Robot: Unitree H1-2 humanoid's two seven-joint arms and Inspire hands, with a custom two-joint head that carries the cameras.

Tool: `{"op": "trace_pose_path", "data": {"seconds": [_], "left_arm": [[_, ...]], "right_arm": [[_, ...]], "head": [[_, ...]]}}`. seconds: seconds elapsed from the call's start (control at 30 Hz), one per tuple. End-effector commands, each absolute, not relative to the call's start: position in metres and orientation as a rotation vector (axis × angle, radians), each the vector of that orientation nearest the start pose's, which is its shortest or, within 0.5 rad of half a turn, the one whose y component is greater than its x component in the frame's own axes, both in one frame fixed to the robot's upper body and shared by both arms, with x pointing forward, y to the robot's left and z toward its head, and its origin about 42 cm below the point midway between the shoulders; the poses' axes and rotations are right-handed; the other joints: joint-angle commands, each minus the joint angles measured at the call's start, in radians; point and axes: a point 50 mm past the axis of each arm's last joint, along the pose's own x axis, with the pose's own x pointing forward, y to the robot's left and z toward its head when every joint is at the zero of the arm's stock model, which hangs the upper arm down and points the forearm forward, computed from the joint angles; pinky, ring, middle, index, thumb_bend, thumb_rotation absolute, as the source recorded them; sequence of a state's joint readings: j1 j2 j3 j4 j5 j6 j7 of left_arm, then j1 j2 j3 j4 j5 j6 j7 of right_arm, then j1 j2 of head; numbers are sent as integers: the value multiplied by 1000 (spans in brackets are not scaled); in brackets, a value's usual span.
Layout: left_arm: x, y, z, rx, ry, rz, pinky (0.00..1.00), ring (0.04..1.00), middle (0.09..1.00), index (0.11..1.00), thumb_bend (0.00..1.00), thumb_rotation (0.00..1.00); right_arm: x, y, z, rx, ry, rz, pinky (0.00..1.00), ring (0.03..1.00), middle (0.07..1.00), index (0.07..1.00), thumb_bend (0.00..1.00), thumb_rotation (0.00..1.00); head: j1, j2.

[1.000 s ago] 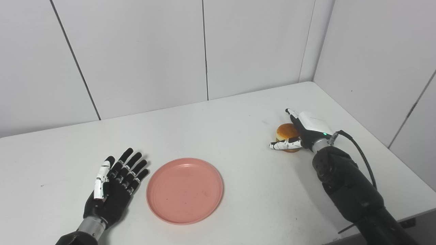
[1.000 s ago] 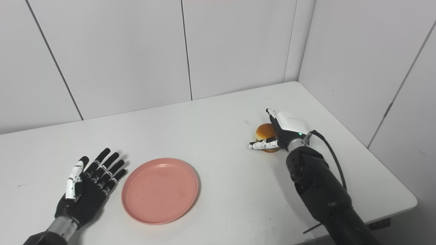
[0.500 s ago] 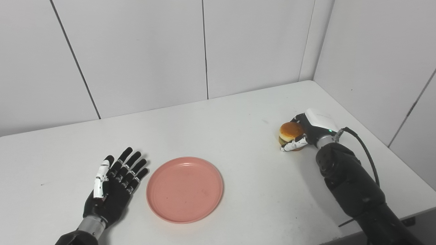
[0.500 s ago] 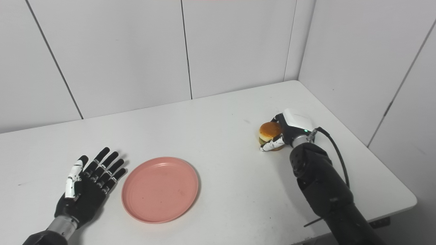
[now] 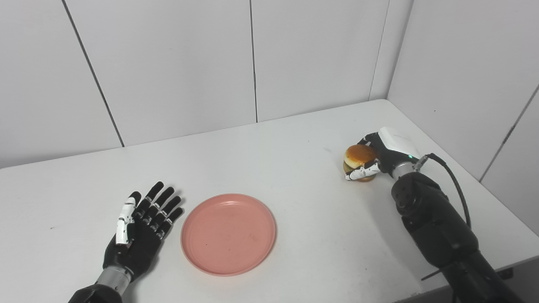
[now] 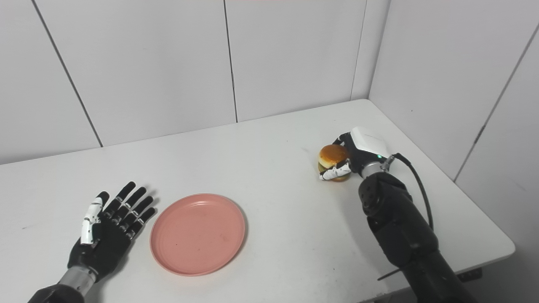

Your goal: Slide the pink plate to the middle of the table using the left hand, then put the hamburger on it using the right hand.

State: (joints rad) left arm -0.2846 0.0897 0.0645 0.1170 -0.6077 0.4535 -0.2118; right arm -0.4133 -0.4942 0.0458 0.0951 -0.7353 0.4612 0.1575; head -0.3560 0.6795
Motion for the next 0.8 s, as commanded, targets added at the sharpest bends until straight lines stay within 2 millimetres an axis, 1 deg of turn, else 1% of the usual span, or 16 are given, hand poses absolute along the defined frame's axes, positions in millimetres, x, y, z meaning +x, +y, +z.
{"op": "trace_pose_path", "data": {"seconds": [0.0, 0.1, 0.13, 0.2, 0.27, 0.3, 0.33, 0.4, 0.43, 0.53, 0.57, 0.77], "left_arm": [[371, 207, 138, -527, 236, -374, 947, 921, 926, 916, 324, 1000], [370, 200, 140, -520, 235, -369, 944, 917, 924, 916, 321, 1000], [369, 199, 140, -519, 235, -368, 944, 918, 924, 917, 321, 1000], [368, 194, 140, -515, 237, -364, 934, 914, 919, 914, 323, 1000], [368, 190, 141, -516, 239, -355, 910, 898, 902, 903, 326, 1000], [367, 187, 141, -512, 240, -351, 908, 897, 902, 903, 326, 1000], [367, 186, 141, -509, 241, -349, 894, 889, 897, 901, 328, 1000], [367, 182, 141, -507, 244, -349, 884, 886, 897, 900, 328, 1000], [368, 180, 140, -508, 245, -348, 883, 886, 897, 900, 328, 1000], [368, 176, 140, -509, 247, -343, 882, 890, 901, 903, 327, 1000], [368, 174, 140, -508, 248, -341, 882, 890, 901, 903, 327, 1000], [368, 165, 141, -513, 250, -336, 875, 889, 898, 892, 337, 1000]], "right_arm": [[407, -362, 259, -1160, 74, -293, 325, 395, 484, 494, 502, 144], [402, -354, 270, -1131, 2, -270, 331, 408, 481, 488, 502, 144], [401, -352, 272, -1122, -13, -264, 334, 410, 479, 487, 502, 144], [397, -341, 280, -1121, -59, -239, 319, 397, 460, 486, 501, 143], [394, -327, 286, -1133, -110, -208, 288, 364, 426, 484, 500, 139], [393, -318, 289, -1138, -137, -187, 287, 362, 424, 484, 500, 139], [392, -311, 291, -1142, -155, -173, 279, 353, 412, 483, 500, 139], [391, -298, 295, -1138, -182, -143, 285, 359, 414, 482, 501, 141], [390, -287, 297, -1134, -201, -120, 288, 362, 416, 482, 501, 141], [388, -267, 300, -1124, -234, -80, 243, 316, 377, 479, 502, 140], [388, -258, 300, -1117, -245, -63, 242, 315, 377, 479, 502, 140], [382, -218, 302, -1073, -326, 22, 236, 307, 377, 481, 502, 136]], "head": [[0, 0], [62, 8], [62, 8], [91, 12], [113, 15], [133, 18], [133, 18], [157, 21], [175, 22], [189, 24], [204, 25], [236, 37]]}}
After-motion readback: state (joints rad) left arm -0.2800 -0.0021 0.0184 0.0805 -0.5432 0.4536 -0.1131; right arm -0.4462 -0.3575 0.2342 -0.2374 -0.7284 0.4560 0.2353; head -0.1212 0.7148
